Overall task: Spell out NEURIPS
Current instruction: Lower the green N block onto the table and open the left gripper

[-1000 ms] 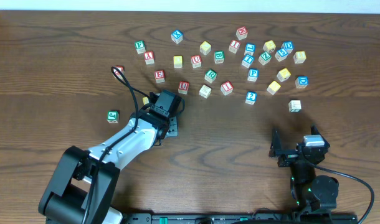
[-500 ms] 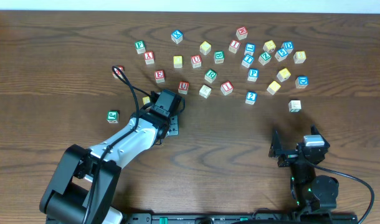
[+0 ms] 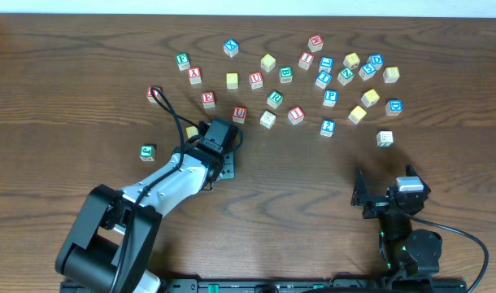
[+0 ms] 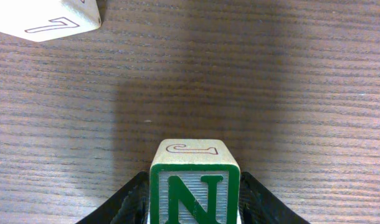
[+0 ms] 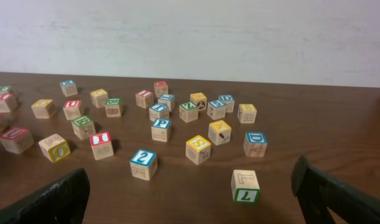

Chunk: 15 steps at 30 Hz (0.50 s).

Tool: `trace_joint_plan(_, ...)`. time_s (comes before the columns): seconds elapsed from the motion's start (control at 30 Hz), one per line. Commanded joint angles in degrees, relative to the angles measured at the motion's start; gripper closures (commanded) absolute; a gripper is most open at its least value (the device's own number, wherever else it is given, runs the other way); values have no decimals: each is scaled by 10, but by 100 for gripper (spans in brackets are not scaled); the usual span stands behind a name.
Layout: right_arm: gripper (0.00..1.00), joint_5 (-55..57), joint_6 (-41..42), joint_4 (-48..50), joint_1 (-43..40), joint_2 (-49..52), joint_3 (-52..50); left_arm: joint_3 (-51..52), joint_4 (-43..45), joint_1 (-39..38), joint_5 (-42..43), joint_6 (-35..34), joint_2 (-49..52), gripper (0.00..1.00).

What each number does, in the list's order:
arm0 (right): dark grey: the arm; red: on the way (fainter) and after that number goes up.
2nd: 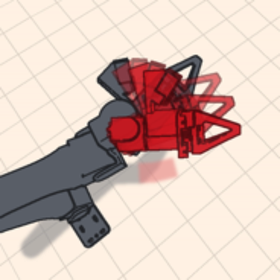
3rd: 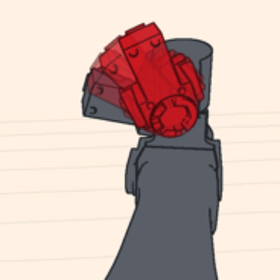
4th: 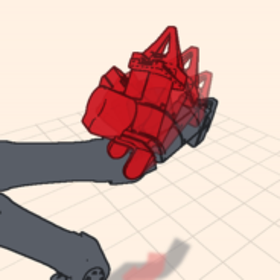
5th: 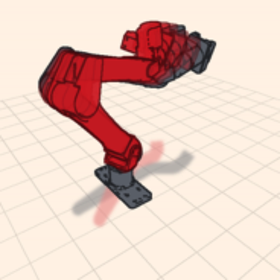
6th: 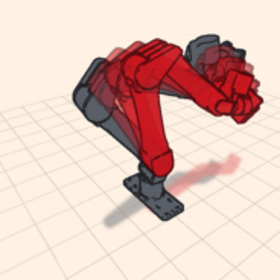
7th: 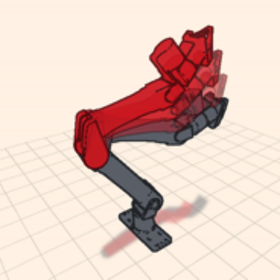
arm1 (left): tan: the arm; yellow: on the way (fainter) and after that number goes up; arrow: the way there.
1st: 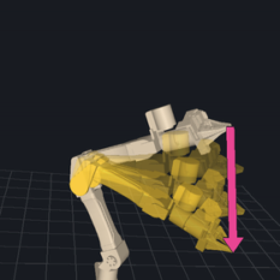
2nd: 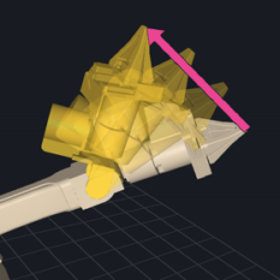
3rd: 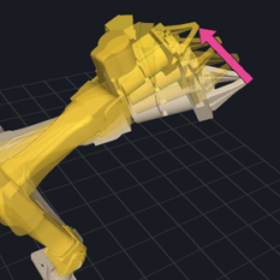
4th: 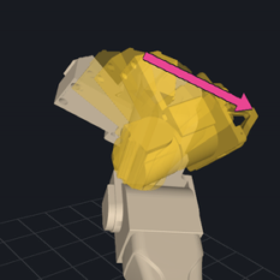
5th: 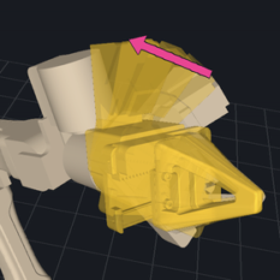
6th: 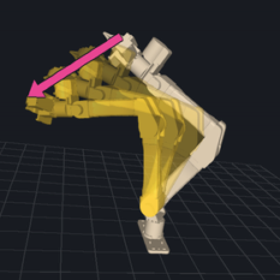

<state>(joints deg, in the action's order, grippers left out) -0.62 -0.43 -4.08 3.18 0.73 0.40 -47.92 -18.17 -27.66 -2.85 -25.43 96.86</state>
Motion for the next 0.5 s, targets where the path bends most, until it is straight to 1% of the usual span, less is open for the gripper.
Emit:
trace_joint_plan(0.0, 1, 0, 8, -3, -5, -2, -1, 3, -8, 1, 7, 3, 12, 55)
trace_joint_plan(0.47, 1, 0, 8, -3, -5, -2, -1, -4, -10, 1, 7, 15, -17, 55)
